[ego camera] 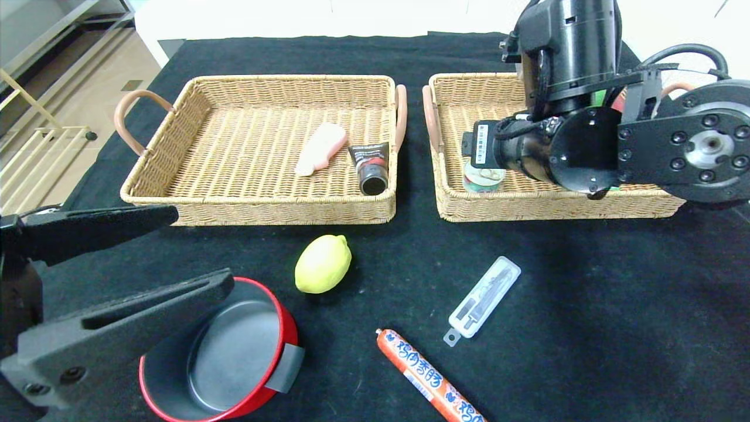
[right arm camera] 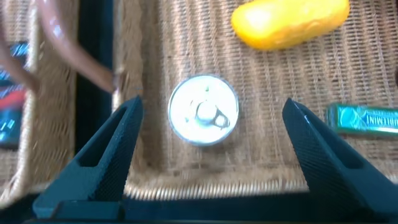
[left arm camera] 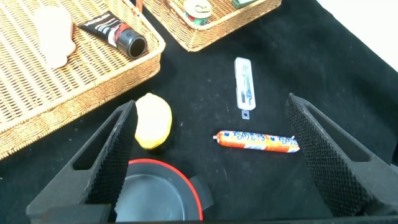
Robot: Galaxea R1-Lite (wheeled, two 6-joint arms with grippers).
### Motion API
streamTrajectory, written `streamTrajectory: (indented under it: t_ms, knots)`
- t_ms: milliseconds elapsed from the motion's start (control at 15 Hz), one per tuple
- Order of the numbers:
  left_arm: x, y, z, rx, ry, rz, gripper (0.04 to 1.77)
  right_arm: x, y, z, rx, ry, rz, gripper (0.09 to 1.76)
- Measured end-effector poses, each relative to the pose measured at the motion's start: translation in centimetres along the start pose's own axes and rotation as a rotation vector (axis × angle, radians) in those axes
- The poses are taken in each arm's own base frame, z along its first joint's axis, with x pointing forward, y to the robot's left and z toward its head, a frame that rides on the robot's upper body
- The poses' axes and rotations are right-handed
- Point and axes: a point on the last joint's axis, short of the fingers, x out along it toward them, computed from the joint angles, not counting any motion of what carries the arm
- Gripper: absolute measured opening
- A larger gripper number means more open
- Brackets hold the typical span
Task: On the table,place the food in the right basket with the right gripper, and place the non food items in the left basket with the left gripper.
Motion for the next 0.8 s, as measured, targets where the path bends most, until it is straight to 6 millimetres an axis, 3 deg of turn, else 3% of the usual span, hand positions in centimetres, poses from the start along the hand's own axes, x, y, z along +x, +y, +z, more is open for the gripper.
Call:
streamTrajectory:
  t_ms: [467, 800]
  knots:
    - [0.1, 0.0, -0.1, 0.016, 0.004, 0.001, 1.72, -6.4, 0.3, -3.3, -0.168, 0.138, 0.117, 1.68]
    - [0.1, 0.0, -0.2, 0.018, 0.009, -0.002, 1.72, -9.7, 0.0, -5.0, -0.291, 0.247, 0.193, 1.69]
